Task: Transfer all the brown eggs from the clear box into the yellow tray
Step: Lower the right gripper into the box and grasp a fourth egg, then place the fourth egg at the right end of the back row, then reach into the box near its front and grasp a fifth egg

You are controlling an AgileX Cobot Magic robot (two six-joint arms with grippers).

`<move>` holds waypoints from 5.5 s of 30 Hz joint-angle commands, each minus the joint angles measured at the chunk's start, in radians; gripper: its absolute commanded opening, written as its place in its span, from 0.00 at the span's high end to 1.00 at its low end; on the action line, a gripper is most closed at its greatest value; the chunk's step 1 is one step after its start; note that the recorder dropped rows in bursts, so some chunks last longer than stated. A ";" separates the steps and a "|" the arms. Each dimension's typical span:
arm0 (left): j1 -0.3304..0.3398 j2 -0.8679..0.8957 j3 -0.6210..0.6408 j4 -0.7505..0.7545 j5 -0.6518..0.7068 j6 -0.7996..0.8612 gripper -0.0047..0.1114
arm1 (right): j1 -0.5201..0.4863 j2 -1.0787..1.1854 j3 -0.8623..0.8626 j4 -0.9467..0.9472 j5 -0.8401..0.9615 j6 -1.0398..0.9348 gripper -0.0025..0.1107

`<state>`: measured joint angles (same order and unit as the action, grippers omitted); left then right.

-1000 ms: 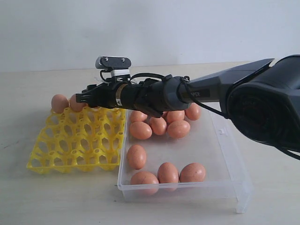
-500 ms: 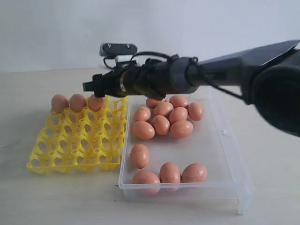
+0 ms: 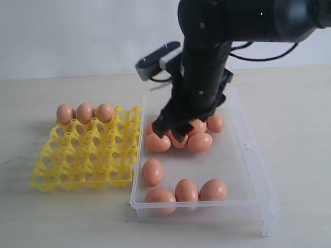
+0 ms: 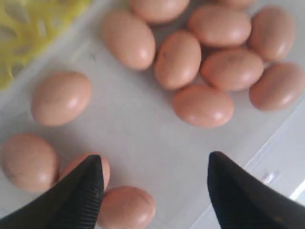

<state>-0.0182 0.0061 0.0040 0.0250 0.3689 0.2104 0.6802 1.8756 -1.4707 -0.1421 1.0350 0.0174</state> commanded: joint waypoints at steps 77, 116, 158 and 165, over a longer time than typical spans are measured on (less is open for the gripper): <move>-0.002 -0.006 -0.004 0.000 -0.008 -0.004 0.96 | -0.079 0.438 -0.046 -0.303 -1.429 0.571 0.98; -0.002 -0.006 -0.004 0.000 -0.008 -0.004 0.96 | -0.087 0.497 -0.072 -0.313 -1.402 0.614 0.48; -0.002 -0.006 -0.004 0.000 -0.008 -0.004 0.96 | -0.080 0.244 -0.070 0.173 -0.302 -0.784 0.45; -0.002 -0.006 -0.004 0.000 -0.008 -0.004 0.96 | -0.066 0.255 -0.070 0.267 -0.335 -0.862 0.45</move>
<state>-0.0182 0.0061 0.0040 0.0250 0.3689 0.2104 0.6107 2.1281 -1.5397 0.0995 0.7312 -0.8132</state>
